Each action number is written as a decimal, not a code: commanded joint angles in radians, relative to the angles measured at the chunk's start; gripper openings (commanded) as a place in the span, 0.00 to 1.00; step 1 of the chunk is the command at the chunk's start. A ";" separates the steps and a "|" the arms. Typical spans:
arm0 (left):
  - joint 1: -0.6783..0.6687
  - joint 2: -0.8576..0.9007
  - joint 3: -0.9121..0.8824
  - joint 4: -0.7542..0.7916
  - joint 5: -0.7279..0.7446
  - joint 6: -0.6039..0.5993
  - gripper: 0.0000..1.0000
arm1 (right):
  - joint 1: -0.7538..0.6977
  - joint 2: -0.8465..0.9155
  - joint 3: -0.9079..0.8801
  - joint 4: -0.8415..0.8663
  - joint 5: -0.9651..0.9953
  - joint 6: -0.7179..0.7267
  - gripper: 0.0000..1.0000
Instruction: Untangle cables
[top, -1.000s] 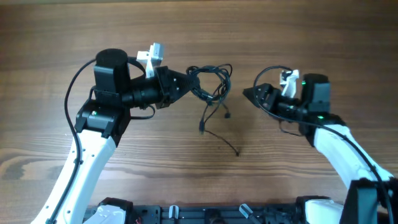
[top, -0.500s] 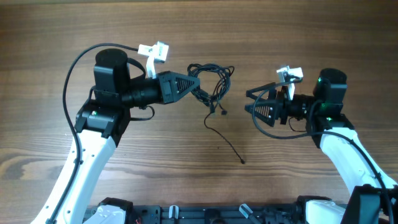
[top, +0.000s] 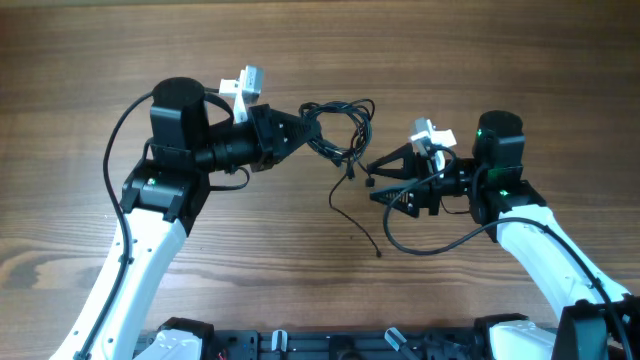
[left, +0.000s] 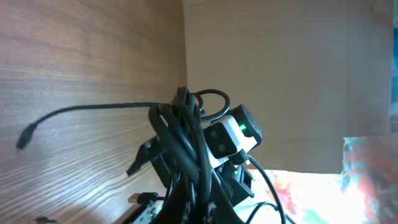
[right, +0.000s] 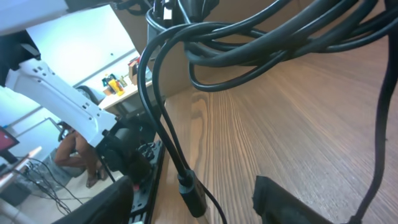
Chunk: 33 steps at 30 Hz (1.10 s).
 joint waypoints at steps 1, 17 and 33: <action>0.008 -0.013 0.016 0.007 0.005 -0.074 0.04 | 0.011 -0.010 0.003 0.005 -0.018 -0.018 0.48; 0.000 -0.013 0.016 -0.105 -0.131 0.045 0.04 | 0.017 -0.010 0.003 0.197 -0.054 0.464 0.04; -0.218 -0.013 0.016 -0.038 -0.175 0.302 0.04 | 0.017 -0.010 0.003 0.514 0.222 0.954 0.04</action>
